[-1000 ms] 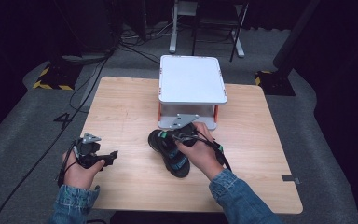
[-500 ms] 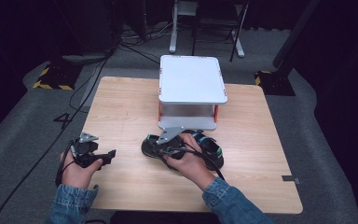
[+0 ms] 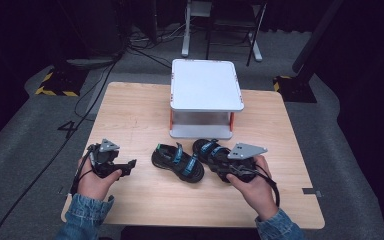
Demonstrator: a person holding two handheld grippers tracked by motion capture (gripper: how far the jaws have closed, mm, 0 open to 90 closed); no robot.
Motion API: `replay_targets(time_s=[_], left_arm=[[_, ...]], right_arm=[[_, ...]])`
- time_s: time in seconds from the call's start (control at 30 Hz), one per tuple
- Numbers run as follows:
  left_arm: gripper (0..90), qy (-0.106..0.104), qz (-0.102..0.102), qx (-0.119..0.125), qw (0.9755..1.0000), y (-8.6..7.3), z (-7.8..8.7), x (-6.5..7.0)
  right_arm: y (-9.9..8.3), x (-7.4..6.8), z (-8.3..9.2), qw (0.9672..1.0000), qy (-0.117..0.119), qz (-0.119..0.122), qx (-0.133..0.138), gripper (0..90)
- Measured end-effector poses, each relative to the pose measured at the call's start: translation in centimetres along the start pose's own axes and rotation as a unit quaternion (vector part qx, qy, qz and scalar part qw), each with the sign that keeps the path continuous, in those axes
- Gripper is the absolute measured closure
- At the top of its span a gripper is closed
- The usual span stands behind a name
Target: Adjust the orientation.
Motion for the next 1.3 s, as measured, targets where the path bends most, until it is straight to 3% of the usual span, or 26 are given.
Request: replay_targets(time_s=[0.23,0.3,0.37,0.43,0.6,0.77,0.93,1.0,1.07,1.1,1.23,1.3], left_arm=[[23.4,-0.036,-0.035,0.009,0.9987,1.5,-1.3,1.7],[21.5,-0.044,-0.055,0.012,0.9974,1.9,-1.7,1.9],[18.1,-0.061,-0.087,0.025,0.9940,2.3,-2.3,2.5],[16.0,-0.078,-0.103,0.026,0.9913,2.5,-3.0,3.1],[16.0,-0.078,-0.140,0.008,0.9871,2.7,-4.9,3.9],[16.0,-0.068,-0.151,-0.004,0.9862,3.0,-6.9,4.1],[14.4,-0.102,-0.160,0.007,0.9818,3.5,-7.6,3.7],[15.5,-0.125,-0.166,0.006,0.9782,3.5,-7.7,3.5],[20.3,-0.144,-0.167,0.008,0.9754,3.4,-7.7,3.4],[28.0,-0.157,-0.166,0.008,0.9736,3.4,-7.6,3.5],[47.0,-0.155,-0.181,-0.006,0.9712,3.3,-7.3,3.9],[60.0,-0.142,-0.205,-0.016,0.9682,3.4,-7.0,4.3]], right_arm=[[-1.7,1.6,2.9,0.9990,-0.036,-0.026,0.005,48.8],[-2.0,2.0,3.6,0.9985,-0.044,-0.032,0.005,48.2],[-2.5,2.5,4.3,0.9977,-0.053,-0.041,0.006,47.6],[-2.9,3.0,5.0,0.9967,-0.064,-0.050,0.006,47.1],[-3.8,3.9,6.5,0.9940,-0.081,-0.073,0.014,46.4],[-4.1,4.2,7.1,0.9929,-0.086,-0.080,0.017,46.1],[-4.6,4.3,7.1,0.9926,-0.082,-0.088,0.015,46.1],[-4.6,4.3,7.1,0.9925,-0.082,-0.090,0.015,46.1],[-4.7,4.2,7.2,0.9924,-0.081,-0.092,0.015,46.0],[-4.7,4.2,7.2,0.9924,-0.081,-0.092,0.015,46.0],[-4.7,4.3,7.1,0.9923,-0.080,-0.093,0.014,46.1],[-4.8,4.3,7.0,0.9924,-0.078,-0.094,0.014,46.2]])
Point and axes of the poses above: each handheld gripper's, and its own axes: z roughly backward along the jaws, y roughly out of its top, x roughly to its right, the point moved 1 cm from there along -z, roughly forward along the jaws, and after that the axes turned 4 degrees about x, right-handed, at the moved point
